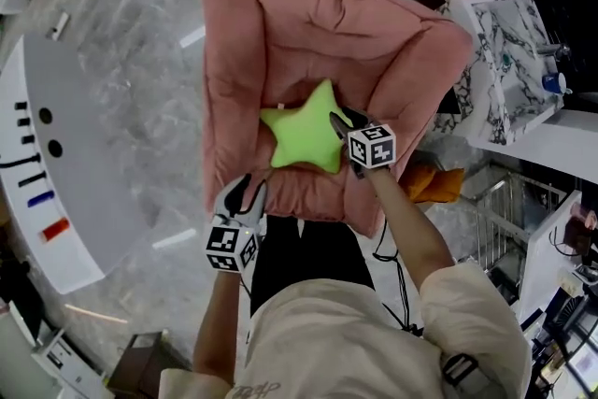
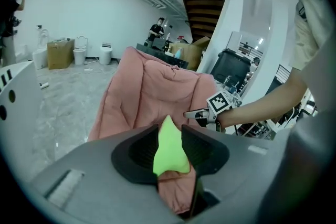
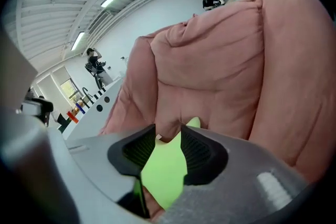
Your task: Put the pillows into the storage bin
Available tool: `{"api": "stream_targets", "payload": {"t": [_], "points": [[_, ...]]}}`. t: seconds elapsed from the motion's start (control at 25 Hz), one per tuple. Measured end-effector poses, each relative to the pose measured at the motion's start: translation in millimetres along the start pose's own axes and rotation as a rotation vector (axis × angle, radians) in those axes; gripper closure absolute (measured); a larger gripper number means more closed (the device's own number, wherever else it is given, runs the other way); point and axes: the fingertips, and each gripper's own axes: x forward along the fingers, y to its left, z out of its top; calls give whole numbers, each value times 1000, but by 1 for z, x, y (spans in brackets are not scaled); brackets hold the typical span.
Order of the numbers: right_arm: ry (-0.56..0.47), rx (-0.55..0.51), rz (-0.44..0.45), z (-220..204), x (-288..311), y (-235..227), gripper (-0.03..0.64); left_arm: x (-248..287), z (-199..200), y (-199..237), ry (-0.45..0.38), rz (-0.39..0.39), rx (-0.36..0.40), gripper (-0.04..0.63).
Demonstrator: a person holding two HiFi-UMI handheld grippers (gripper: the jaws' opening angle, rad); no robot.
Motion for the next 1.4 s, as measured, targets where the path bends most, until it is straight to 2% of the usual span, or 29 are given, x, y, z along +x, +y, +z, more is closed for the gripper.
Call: {"api": "stream_targets", "payload": {"t": [0.4, 0.6, 0.76, 0.88, 1.08, 1.24, 1.4], "points": [[59, 117, -30, -6, 73, -40, 463, 8, -20, 25, 13, 73, -105, 443], [76, 151, -52, -7, 101, -54, 463, 9, -26, 30, 18, 84, -131, 443], [95, 177, -107, -10, 112, -70, 463, 10, -30, 35, 23, 93, -155, 443], [109, 193, -127, -11, 120, -76, 433, 10, -32, 39, 29, 100, -170, 442], [177, 288, -141, -23, 130, -81, 433, 9, -30, 40, 30, 110, -184, 442], [183, 355, -121, -22, 133, -77, 467, 7, -26, 45, 25, 112, -180, 442], [185, 345, -65, -24, 121, -68, 491, 6, -19, 42, 16, 110, -166, 442]]}}
